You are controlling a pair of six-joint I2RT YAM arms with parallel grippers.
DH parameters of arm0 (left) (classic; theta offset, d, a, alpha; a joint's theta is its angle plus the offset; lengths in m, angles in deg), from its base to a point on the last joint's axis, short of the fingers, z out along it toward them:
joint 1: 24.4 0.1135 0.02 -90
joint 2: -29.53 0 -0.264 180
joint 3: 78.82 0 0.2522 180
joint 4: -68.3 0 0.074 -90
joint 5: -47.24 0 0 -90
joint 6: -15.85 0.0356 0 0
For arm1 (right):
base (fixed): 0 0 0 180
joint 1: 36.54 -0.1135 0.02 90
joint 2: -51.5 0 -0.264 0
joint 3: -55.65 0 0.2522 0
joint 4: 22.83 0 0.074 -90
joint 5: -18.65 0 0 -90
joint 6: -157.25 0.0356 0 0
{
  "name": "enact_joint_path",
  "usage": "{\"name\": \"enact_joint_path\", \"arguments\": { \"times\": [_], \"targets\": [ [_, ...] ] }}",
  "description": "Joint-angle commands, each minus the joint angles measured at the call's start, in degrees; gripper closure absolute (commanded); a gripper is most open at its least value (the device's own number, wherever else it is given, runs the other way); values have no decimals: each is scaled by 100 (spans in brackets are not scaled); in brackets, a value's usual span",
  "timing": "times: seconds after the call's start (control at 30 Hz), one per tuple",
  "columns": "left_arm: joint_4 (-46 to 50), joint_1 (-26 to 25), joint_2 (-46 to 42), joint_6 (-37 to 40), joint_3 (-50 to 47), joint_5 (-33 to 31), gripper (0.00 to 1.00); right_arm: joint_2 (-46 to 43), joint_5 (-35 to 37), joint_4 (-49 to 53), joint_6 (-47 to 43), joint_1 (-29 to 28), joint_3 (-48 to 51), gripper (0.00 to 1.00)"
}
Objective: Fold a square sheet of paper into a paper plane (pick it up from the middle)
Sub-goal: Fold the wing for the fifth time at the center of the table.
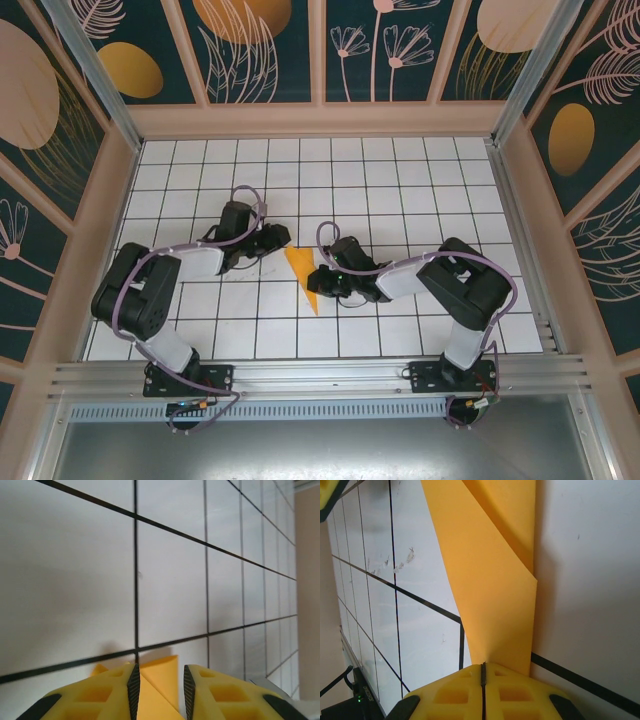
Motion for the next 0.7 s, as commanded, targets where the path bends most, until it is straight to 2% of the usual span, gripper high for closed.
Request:
{"name": "enact_joint_path", "arguments": {
  "times": [0.0, 0.1, 0.27, 0.47, 0.67],
  "targets": [
    [-547, 8, -134, -219, -288, 483, 68, 309, -71, 837, 10, -34, 137, 91],
    [-742, -111, -56, -205, -297, 827, 68, 334, -75, 854, 5, -42, 111, 91],
    [-782, -409, 330, -176, -152, 722, 69, 401, -125, 835, 1, -36, 60, 91],
    [-342, -414, 854, -90, -47, -14, 71, 377, -136, 898, -35, -53, 23, 91],
    [309, -412, 787, 59, 116, -719, 70, 183, -158, 847, -47, -66, -23, 90]
  ]
}}
